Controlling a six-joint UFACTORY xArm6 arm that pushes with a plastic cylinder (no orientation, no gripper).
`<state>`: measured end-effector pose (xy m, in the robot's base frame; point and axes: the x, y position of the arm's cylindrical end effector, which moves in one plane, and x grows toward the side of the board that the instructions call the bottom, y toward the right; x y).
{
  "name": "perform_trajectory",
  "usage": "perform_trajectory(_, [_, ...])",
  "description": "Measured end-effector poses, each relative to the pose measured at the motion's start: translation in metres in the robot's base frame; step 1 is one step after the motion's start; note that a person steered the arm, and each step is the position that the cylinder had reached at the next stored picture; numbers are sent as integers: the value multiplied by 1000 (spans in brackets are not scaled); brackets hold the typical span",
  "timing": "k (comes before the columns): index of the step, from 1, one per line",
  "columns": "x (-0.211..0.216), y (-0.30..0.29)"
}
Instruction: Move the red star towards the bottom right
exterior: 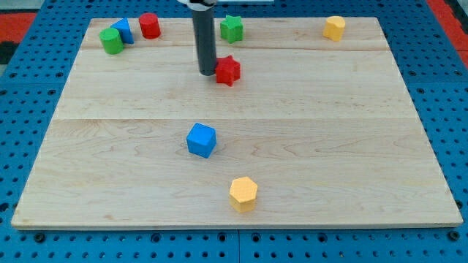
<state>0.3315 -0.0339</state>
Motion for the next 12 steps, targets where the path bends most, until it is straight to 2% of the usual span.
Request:
perform_trajectory(1, [-19, 29])
perform_trajectory(3, [7, 82])
perform_trajectory(5, [6, 145])
perform_trajectory(8, [74, 146])
perform_trajectory(9, [93, 129])
perform_trajectory(12, [178, 135])
